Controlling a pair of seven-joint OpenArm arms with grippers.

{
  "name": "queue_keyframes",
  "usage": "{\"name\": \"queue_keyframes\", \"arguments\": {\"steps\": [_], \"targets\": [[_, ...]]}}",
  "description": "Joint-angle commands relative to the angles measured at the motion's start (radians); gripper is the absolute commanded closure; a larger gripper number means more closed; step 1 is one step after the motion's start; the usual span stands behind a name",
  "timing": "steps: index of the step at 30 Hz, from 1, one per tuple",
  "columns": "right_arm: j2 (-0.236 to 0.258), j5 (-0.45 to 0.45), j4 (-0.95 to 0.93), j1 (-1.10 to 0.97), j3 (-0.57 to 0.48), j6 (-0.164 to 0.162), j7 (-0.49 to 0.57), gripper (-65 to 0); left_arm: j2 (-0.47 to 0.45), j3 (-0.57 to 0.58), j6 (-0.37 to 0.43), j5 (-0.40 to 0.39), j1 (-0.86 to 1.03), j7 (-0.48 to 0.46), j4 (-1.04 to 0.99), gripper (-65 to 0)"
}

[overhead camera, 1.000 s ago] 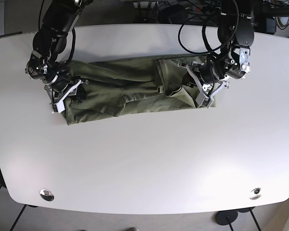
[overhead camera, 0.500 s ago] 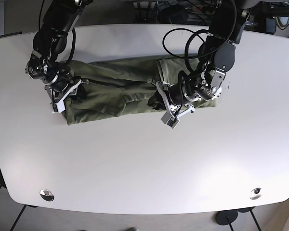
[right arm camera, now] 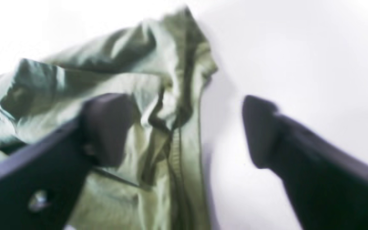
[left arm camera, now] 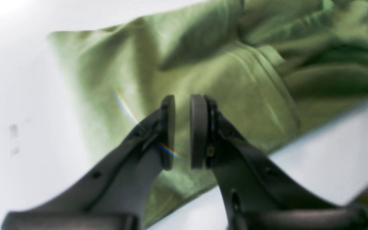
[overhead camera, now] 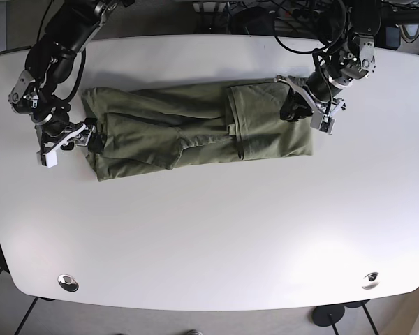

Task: Fold the T-shirt properly
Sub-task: 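Grasp the other strip end with the right gripper and fold it over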

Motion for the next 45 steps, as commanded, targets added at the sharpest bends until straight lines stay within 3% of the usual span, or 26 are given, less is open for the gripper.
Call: {"name": "queue_keyframes", "arguments": {"steps": [1,4,7,10,12,17,19,21,23,24,26,29,32,35,39,45], "targets": [[0.027,0.03,-0.022,0.022,0.03,0.015,0.016,-56.8,0.013,-0.055,-0.044,-0.009,-0.003,-0.055,-0.037,-6.3],[0.069,0.15,-0.132,0.017,0.063,0.016,-0.012,-56.8,0.041,-0.139,-0.109,-0.006,-0.008,-0.081,-0.14,-6.3],[0.086,0.247,-0.215,-0.027,0.02,0.025,-0.012,-56.8,0.038,-0.153,-0.122,-0.006,-0.048,-0.081,-0.197,-6.3],[0.066,0.254,-0.192,-0.073,-0.066,0.027,-0.01,-56.8,0.035,-0.154,-0.122,-0.006,-0.051,-0.08,-0.232,-6.3],[0.015,0.248,-0.152,-0.099,-0.117,0.021,-0.009,-56.8,0.033,-0.154,-0.122,-0.006,-0.052,-0.081,-0.252,-6.3],[-0.052,0.233,-0.14,-0.108,-0.135,0.016,-0.006,-56.4,0.033,-0.154,-0.124,-0.006,-0.052,-0.08,-0.264,-6.3],[-0.074,0.155,-0.135,-0.082,-0.129,0.016,-0.006,-46.0,0.036,-0.154,-0.124,-0.005,-0.052,-0.078,-0.264,-6.3],[-0.083,0.092,-0.135,-0.056,-0.128,0.021,-0.004,-25.4,0.036,-0.154,-0.124,-0.005,-0.052,-0.078,-0.264,-6.3],[-0.081,0.087,-0.132,-0.055,-0.134,0.019,0.019,-6.3,0.038,-0.153,-0.124,-0.005,-0.052,-0.078,-0.267,-6.3],[-0.08,0.089,-0.13,-0.055,-0.135,0.019,0.023,-0.8,0.038,-0.151,-0.124,-0.005,-0.052,-0.078,-0.273,-6.3],[-0.078,0.081,-0.071,-0.052,-0.135,0.018,0.023,-3.3,0.038,-0.15,-0.122,-0.005,-0.055,-0.078,-0.292,-6.3],[-0.085,0.08,0.117,-0.095,-0.137,0.016,0.016,-2.1,0.041,-0.147,-0.119,-0.005,-0.057,-0.078,-0.313,-6.4],[-0.091,0.084,0.279,-0.113,-0.137,0.016,-0.072,-2.1,0.072,-0.122,-0.118,-0.005,-0.058,-0.078,-0.313,-6.4],[-0.131,0.089,0.393,-0.115,-0.14,0.019,-0.127,-2.1,0.073,-0.079,-0.116,-0.005,-0.06,-0.077,-0.31,-6.5],[-0.169,0.09,0.503,-0.116,-0.299,0.019,-0.153,-2.1,0.075,-0.045,-0.116,-0.005,-0.08,-0.077,-0.309,-6.5],[-0.259,0.086,0.497,-0.113,-0.52,0.016,-0.133,-2.1,0.076,-0.041,-0.116,-0.005,-0.097,-0.077,-0.309,-6.7]]}}
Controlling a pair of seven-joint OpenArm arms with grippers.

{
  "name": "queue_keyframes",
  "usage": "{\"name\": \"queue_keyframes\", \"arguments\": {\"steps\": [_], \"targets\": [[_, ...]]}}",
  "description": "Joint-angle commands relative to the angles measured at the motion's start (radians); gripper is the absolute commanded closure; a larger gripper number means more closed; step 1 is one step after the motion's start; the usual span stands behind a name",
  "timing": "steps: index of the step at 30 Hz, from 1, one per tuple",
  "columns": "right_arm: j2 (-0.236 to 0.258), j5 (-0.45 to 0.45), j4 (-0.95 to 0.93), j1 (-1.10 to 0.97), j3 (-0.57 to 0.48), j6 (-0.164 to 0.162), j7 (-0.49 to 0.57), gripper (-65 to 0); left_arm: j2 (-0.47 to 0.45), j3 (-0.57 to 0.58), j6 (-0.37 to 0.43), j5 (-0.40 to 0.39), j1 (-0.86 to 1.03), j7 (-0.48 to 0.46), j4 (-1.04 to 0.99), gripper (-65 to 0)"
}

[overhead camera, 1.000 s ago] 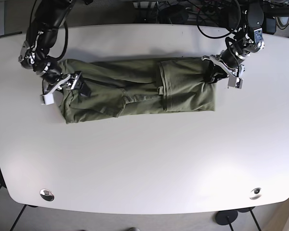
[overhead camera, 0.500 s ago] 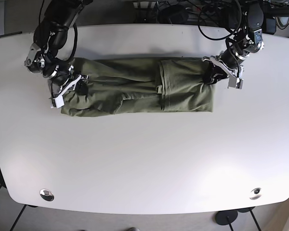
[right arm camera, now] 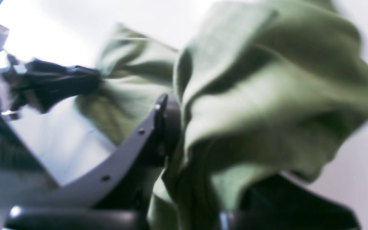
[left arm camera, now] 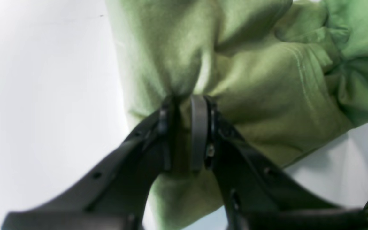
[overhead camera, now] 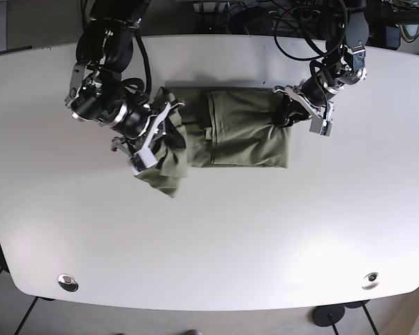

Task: Fold the T-shirt properly
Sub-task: 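Grasp the other strip end with the right gripper and fold it over, then press and square the folded olive bundle with both grippers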

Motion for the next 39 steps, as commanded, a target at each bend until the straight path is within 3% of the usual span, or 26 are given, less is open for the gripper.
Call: {"name": "queue_keyframes", "arguments": {"steps": [1,6,10,13,20,21,22,24,26,31,34,39], "targets": [[-0.013,0.022,0.008,0.016,-0.075,0.0,0.065,-2.1,-0.006,0.0,0.009,0.026,-0.005,0.031,0.006,-6.7],[-0.009,0.024,-0.14,0.021,-0.239,-0.095,0.203,-2.1,-0.006,0.0,0.009,0.026,-0.007,0.031,0.006,-6.7],[0.011,0.022,-0.249,0.036,-0.331,-0.141,0.332,-2.1,0.004,0.0,0.009,0.024,-0.007,0.031,0.002,-6.7],[0.014,0.022,-0.333,0.072,-0.37,-0.15,0.404,-2.2,0.02,0.0,0.009,0.024,-0.007,0.031,0.002,-6.7],[0.016,0.022,-0.434,0.145,-0.465,-0.278,0.434,-4.4,0.021,0.0,0.009,0.026,-0.007,0.031,0.002,-6.8],[0.016,0.022,-0.434,0.147,-0.492,-0.321,0.434,-11.7,0.021,0.0,0.009,0.026,-0.007,0.031,0.002,-6.8],[0.016,0.022,-0.433,0.147,-0.512,-0.344,0.434,-18.2,0.021,0.0,0.009,0.026,-0.007,0.031,0.003,-6.8],[0.017,0.022,-0.433,0.147,-0.548,-0.385,0.434,-33.9,0.021,0.0,0.009,0.023,-0.008,0.031,0.006,-6.8],[0.017,0.024,-0.43,0.147,-0.569,-0.413,0.436,-45.3,0.021,0.0,0.009,0.02,-0.021,0.031,0.006,-6.8],[0.033,0.032,-0.259,0.127,-0.595,-0.405,0.433,-47.2,0.021,-0.047,0.006,0.018,-0.028,0.029,0.084,-6.8],[0.053,0.032,-0.155,0.09,-0.591,-0.407,0.433,-47.2,0.02,-0.161,0.005,0.018,-0.01,0.031,0.183,-6.8],[0.099,0.032,-0.147,0.041,-0.589,-0.41,0.433,-47.2,0.012,-0.395,0.002,0.024,0.036,0.031,0.216,-6.8]]}}
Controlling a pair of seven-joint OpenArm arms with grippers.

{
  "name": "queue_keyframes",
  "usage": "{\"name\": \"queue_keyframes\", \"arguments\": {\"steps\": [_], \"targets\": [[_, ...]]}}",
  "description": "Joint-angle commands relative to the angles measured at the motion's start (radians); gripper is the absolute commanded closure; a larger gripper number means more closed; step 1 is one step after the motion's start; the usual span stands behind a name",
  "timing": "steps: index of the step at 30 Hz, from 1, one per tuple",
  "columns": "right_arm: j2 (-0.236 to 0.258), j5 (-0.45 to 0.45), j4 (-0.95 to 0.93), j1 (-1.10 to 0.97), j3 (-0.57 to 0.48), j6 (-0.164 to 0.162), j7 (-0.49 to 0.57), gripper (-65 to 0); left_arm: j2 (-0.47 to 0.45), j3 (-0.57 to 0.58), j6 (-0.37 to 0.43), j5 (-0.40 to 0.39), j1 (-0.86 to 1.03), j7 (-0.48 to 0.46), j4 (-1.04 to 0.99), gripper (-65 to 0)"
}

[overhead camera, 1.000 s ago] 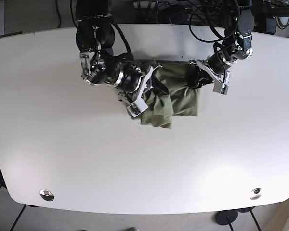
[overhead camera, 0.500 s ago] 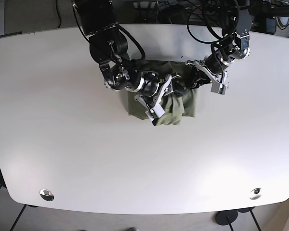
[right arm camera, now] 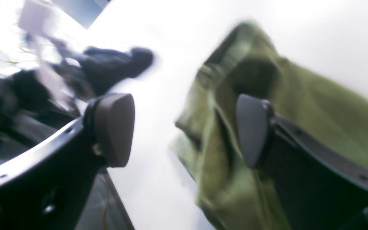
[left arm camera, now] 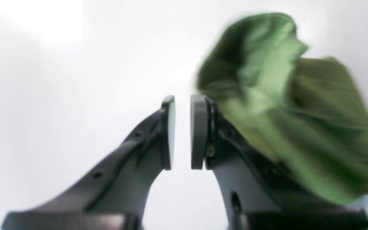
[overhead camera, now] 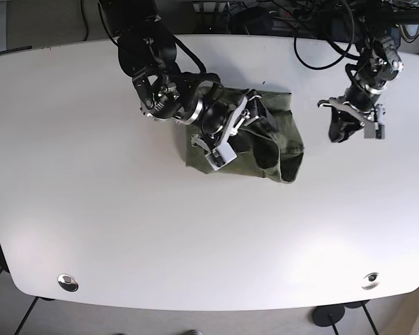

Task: Fold the T-shirt properly
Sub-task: 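Press and square the folded olive bundle with both grippers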

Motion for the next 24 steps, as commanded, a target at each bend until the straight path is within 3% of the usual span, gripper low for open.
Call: {"name": "queue_keyframes", "arguments": {"steps": [1,7,11,15,24], "targets": [[-0.007,0.014,0.022,-0.008,0.002,0.006,0.019,-47.2,-0.018,-0.074,-0.004,-0.01,0.0,-0.019,0.013,-6.8],[0.007,0.014,-0.003,-0.056,0.051,0.005,0.019,-47.2,-0.084,-0.184,-0.007,-0.011,0.049,-0.019,-0.015,-6.8],[0.007,0.006,-0.021,-0.076,0.051,0.003,0.02,-47.2,-0.084,-0.212,-0.116,-0.01,0.067,-0.019,-0.015,-6.8],[0.005,0.009,-0.041,-0.097,0.08,0.003,0.02,-47.2,-0.081,-0.21,-0.133,-0.01,0.067,-0.019,-0.015,-6.8],[-0.036,0.014,-0.116,-0.036,-0.053,0.012,0.019,-47.2,-0.08,-0.172,-0.131,-0.01,0.067,-0.019,0.01,-6.8]]}}
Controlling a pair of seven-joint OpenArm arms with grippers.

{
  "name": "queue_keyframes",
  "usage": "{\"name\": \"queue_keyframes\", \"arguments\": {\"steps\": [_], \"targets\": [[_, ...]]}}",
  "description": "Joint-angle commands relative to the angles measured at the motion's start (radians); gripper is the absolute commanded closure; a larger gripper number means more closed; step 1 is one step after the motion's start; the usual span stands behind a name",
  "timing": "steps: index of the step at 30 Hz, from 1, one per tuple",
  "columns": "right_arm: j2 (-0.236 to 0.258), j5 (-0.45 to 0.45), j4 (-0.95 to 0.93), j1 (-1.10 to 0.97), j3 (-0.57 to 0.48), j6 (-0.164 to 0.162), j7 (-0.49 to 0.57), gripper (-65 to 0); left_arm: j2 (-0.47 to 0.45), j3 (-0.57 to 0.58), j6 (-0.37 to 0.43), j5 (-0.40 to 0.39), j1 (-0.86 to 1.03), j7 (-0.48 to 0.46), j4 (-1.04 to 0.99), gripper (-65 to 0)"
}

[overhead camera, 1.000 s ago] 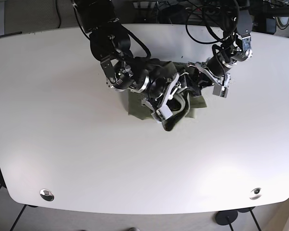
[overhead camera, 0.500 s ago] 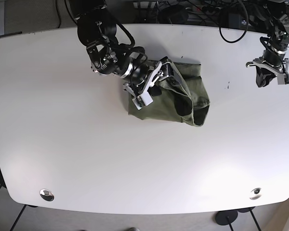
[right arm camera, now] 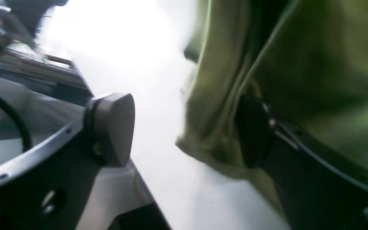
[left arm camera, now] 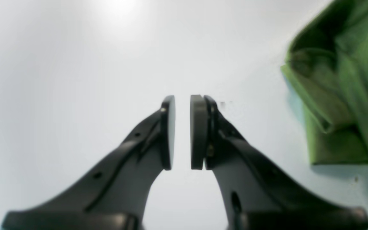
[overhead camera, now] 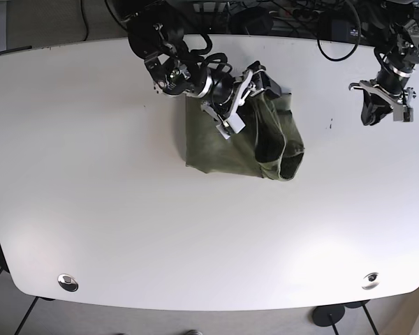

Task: Fold the T-shirt properly
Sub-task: 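Press and square the folded olive bundle with both grippers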

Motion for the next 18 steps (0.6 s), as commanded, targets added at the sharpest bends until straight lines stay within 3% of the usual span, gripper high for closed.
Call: {"name": "queue_keyframes", "arguments": {"steps": [1,4,8,15,18], "targets": [[-0.036,0.013,-0.006,0.051,-0.053,0.004,0.016,-47.2,-0.019,-0.002,-0.005,-0.015,0.0,-0.024,0.022,-6.8],[-0.057,0.013,-0.027,0.124,-0.153,-0.002,0.016,-47.2,-0.019,0.01,-0.006,-0.015,0.0,-0.024,0.024,-6.8],[-0.05,0.013,0.071,0.13,-0.153,-0.005,0.016,-47.2,-0.022,0.099,-0.006,-0.014,0.001,-0.024,0.093,-6.8],[0.025,0.013,0.113,0.105,0.081,-0.005,0.021,-46.3,-0.018,0.367,-0.006,0.118,-0.002,-0.025,0.223,-6.8],[0.03,0.004,0.11,0.108,0.185,-0.003,0.021,-33.9,-0.018,0.493,-0.002,0.132,-0.002,-0.028,0.245,-6.8]]}}
